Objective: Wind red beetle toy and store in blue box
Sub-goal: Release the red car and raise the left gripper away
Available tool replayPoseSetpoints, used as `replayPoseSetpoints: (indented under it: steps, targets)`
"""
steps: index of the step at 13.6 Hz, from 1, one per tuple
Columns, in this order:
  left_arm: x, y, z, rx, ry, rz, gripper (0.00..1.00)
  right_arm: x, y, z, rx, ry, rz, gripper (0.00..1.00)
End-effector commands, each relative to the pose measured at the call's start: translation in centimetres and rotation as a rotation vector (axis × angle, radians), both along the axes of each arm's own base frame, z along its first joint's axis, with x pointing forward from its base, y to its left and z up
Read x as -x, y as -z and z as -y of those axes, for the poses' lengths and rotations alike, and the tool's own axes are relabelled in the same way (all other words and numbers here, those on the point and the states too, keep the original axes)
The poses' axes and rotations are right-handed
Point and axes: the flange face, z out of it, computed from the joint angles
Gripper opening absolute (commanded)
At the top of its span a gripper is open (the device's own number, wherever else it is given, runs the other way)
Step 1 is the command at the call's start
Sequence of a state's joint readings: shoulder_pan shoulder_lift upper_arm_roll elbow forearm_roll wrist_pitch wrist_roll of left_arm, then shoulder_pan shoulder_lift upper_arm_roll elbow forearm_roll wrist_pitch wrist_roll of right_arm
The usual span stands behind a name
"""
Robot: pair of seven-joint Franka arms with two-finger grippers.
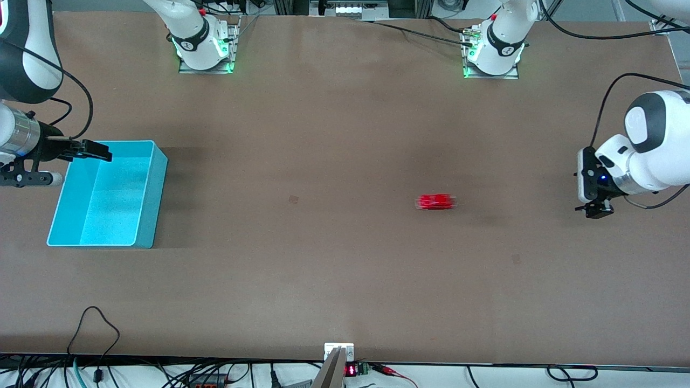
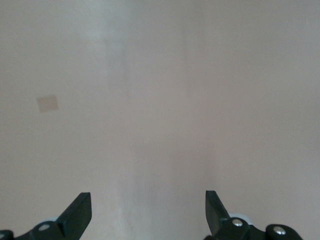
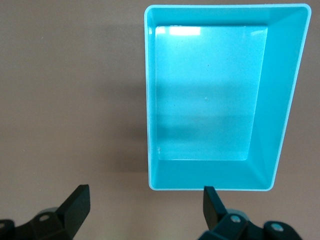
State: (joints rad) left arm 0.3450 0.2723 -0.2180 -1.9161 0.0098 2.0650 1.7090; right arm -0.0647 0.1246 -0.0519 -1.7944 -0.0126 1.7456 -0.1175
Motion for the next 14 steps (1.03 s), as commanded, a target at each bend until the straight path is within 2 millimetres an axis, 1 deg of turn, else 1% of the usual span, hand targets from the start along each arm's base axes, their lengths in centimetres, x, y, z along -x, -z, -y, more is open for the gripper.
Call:
replayPoseSetpoints:
  steps: [1,3,4,6,7,9,10,11,12,14]
  targets:
    - [-0.6,-0.2,1.7,0.041,-0.132,-0.001,1.0,0.5,-0.4,-0.2,-0.01,0.012,0.009,1.0]
    - [-2.0,-2.1,3.0,0.011,-0.266,0.056,1.0,0.5,-0.4,-0.3,-0.01,0.011,0.009,1.0]
    - [-2.5,-2.6,3.3,0.017,-0.366,0.094,1.0,0.5,-0.4,-0.2,-0.01,0.011,0.009,1.0]
    - [-3.2,-3.6,3.1,0.02,-0.547,0.145,1.0,0.6,-0.4,-0.2,-0.01,0.009,0.007,1.0]
    - [-3.7,-5.6,3.0,0.024,-0.645,0.174,1.0,0.6,-0.4,-0.2,-0.011,0.008,0.007,1.0]
    - [-3.7,-7.9,2.2,0.025,-0.951,0.185,1.0,0.6,-0.4,-0.2,-0.011,0.008,0.007,1.0]
    - [-3.8,-8.9,1.5,0.028,-1.127,0.183,1.0,0.5,-0.4,-0.1,-0.011,0.008,0.009,1.0]
    - [-3.9,-9.8,1.0,0.031,-1.261,0.174,1.0,0.5,-0.4,-0.1,-0.011,0.008,0.009,1.0]
    - [-4.1,-11.4,0.5,0.029,-1.372,0.154,1.0,0.5,-0.4,-0.1,-0.011,0.008,0.009,1.0]
    - [-4.3,-15.1,0.4,-0.005,-1.546,0.089,1.0,0.5,-0.3,-0.2,-0.011,0.006,0.009,1.0]
